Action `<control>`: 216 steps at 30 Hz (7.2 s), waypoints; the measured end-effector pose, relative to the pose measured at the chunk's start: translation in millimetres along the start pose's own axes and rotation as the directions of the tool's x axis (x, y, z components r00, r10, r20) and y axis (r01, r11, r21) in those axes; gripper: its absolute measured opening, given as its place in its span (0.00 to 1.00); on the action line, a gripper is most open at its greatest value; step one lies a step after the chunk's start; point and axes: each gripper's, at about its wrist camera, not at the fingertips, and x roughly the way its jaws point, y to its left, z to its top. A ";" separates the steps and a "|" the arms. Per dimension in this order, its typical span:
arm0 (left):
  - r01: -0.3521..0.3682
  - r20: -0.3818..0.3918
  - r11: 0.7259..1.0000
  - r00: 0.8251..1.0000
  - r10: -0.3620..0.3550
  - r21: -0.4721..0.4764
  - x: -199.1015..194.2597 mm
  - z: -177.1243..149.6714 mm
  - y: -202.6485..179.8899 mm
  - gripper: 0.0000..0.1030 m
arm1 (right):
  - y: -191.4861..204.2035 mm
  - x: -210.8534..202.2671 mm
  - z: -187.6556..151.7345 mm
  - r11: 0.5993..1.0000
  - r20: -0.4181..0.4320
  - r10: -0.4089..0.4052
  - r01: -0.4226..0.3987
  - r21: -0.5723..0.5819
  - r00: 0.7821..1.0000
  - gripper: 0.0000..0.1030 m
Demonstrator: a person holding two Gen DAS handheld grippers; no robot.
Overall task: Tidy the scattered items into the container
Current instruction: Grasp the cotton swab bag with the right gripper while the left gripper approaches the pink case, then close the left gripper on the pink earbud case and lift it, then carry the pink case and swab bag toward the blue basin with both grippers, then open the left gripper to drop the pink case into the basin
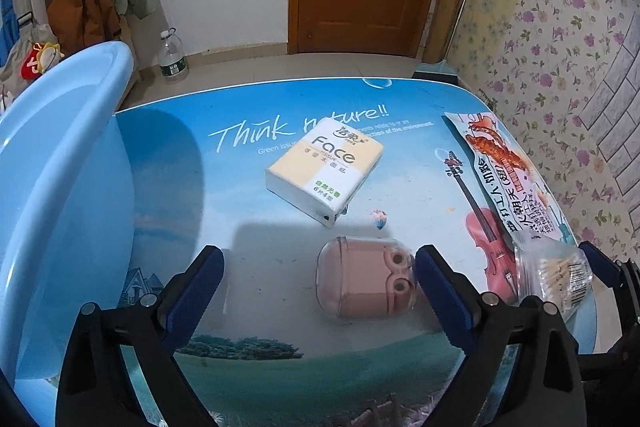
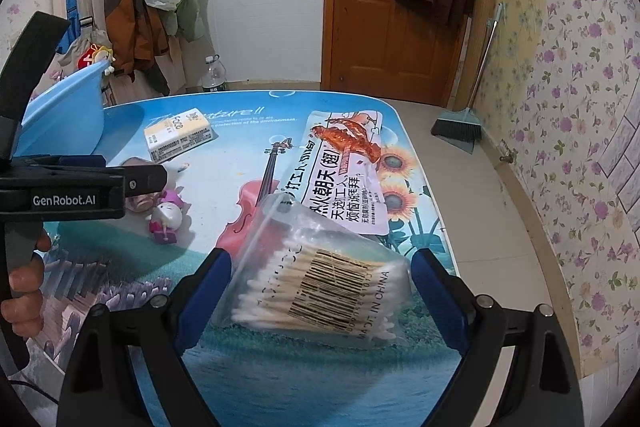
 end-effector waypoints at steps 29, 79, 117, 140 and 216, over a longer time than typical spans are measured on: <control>-0.012 0.012 0.994 1.000 0.011 0.110 -2.4 -9.3 -28.2 0.49 | -4.8 2.1 -13.5 0.997 0.009 -0.012 0.011 0.072 1.000 0.90; 0.022 0.089 0.996 0.996 -0.030 0.087 -109.7 -90.8 4.7 0.45 | 46.5 -102.3 -41.2 0.998 0.124 0.060 -0.063 0.022 0.990 0.68; -0.020 0.228 0.996 0.973 0.038 -0.084 -174.3 -99.2 79.3 0.45 | 124.0 -130.0 -13.0 0.988 0.173 0.139 -0.124 -0.093 0.975 0.68; -0.114 0.260 0.982 0.954 0.151 -0.151 -182.1 -90.3 122.3 0.45 | 169.6 -128.8 25.8 0.969 0.187 0.223 -0.198 -0.145 0.957 0.68; -0.191 0.279 0.959 0.928 0.245 -0.208 -180.7 -33.7 194.8 0.46 | 256.3 -80.3 102.0 0.932 0.172 0.314 -0.269 -0.244 0.934 0.68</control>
